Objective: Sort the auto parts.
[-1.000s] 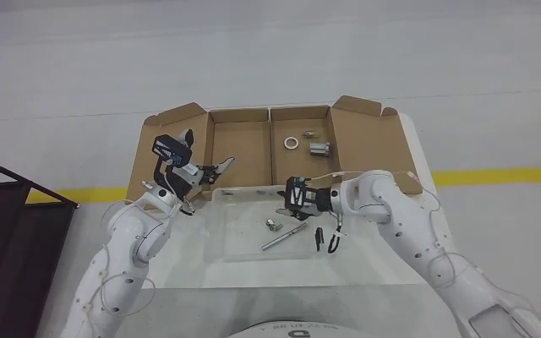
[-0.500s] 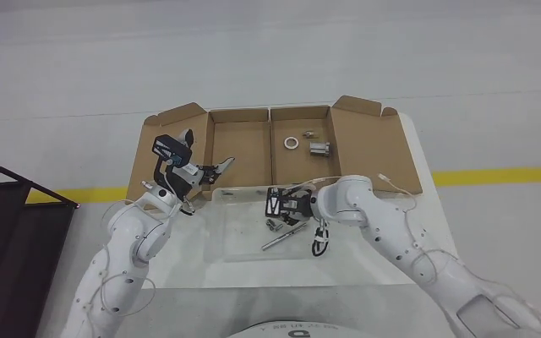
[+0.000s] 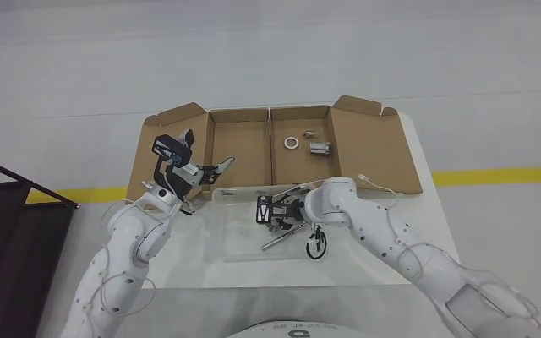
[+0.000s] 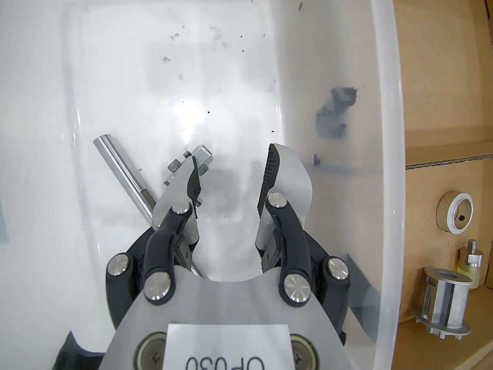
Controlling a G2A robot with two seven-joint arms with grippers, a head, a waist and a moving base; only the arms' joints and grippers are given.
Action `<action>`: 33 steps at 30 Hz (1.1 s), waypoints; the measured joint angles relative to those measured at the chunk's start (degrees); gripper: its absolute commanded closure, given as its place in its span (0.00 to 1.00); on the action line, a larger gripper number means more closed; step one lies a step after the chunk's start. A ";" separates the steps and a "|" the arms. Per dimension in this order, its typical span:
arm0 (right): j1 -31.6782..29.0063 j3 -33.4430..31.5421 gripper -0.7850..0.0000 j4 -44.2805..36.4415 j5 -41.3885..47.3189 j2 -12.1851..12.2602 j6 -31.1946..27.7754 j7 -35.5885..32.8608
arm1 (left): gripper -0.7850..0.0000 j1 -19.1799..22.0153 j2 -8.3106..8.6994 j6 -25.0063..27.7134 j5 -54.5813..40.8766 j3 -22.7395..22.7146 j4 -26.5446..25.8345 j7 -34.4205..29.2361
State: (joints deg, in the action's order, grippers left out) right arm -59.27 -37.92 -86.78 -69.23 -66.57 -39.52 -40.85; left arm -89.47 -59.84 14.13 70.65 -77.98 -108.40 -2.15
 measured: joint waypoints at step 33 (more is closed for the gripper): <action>-1.96 0.48 0.42 -2.70 -3.37 0.17 -0.77 -0.04 | 0.00 0.00 0.00 0.00 0.00 0.00 0.00 0.00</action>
State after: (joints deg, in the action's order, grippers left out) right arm -61.23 -37.44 -89.48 -72.60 -66.40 -40.30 -40.89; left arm -89.47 -59.84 14.13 70.65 -77.98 -108.40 -2.15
